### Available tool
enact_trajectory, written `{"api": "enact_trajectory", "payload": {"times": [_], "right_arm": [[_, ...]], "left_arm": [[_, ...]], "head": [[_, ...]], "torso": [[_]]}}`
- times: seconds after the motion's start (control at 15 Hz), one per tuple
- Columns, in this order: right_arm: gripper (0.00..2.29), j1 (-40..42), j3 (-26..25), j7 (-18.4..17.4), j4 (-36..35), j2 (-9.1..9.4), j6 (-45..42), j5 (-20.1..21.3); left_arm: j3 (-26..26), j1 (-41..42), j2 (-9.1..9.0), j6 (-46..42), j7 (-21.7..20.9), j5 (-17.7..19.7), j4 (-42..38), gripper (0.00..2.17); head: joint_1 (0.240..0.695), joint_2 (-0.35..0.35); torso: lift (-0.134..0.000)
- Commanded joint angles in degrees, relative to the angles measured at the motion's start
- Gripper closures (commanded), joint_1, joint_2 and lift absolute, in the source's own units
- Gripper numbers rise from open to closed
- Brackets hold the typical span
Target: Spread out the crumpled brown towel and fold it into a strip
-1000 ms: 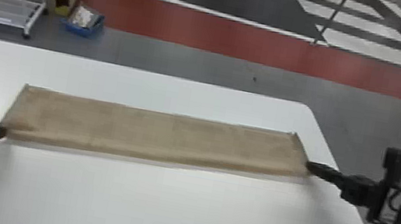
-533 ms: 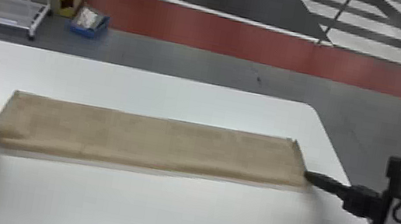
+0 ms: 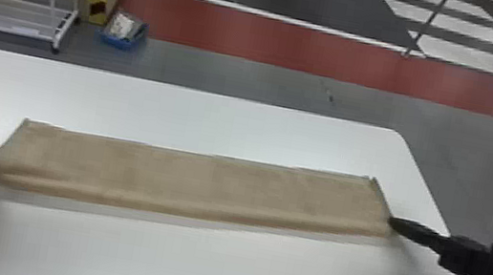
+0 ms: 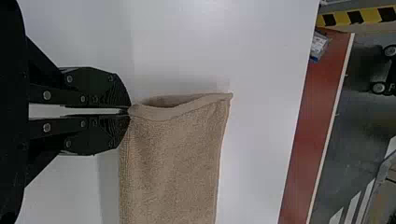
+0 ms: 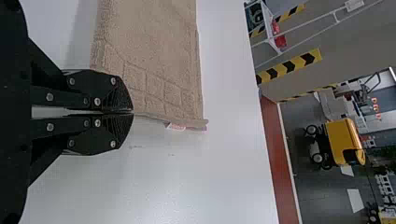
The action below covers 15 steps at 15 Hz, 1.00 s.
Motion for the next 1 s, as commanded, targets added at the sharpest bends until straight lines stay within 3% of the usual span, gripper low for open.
{"api": "enact_trajectory", "payload": {"times": [0.0, 0.07, 0.33, 0.47, 0.6, 0.93], "right_arm": [[0.14, 0.09, -0.07, -0.13, -3.37, 0.62, 2.34, 0.59], [0.02, 0.36, -0.25, -0.22, -4.43, 0.80, 2.86, 0.59], [0.06, -1.49, -0.43, -0.66, -4.87, -0.44, 3.92, 1.64], [0.06, -5.62, 0.45, -0.40, -1.88, -1.93, 3.92, 1.91], [0.06, -10.89, 2.03, 1.98, 2.43, -2.46, 3.04, 1.99], [0.05, -21.79, 12.32, 5.67, 10.07, -2.54, 3.57, 10.87]], "left_arm": [[0.25, 0.18, 0.03, -1.62, -0.15, -0.32, -0.57, 0.00], [1.04, 0.18, 0.03, -2.32, -0.15, -0.49, -0.84, 0.00], [3.59, -0.35, 1.43, -2.50, -0.59, -1.20, -1.37, 0.04], [2.18, -4.39, 2.75, -2.50, -0.68, -2.95, 1.97, 0.04], [-0.28, -10.63, 4.07, -2.50, -4.46, -3.57, 8.21, 0.04], [-8.01, -21.88, 4.60, -2.15, -5.42, -3.75, 18.15, 0.05]], "head": [[0.695, -0.192], [0.695, -0.189], [0.695, -0.160], [0.695, -0.151], [0.695, -0.139], [0.695, -0.119]], "torso": [[-0.123], [-0.123], [-0.123], [-0.123], [-0.123], [-0.123]]}}
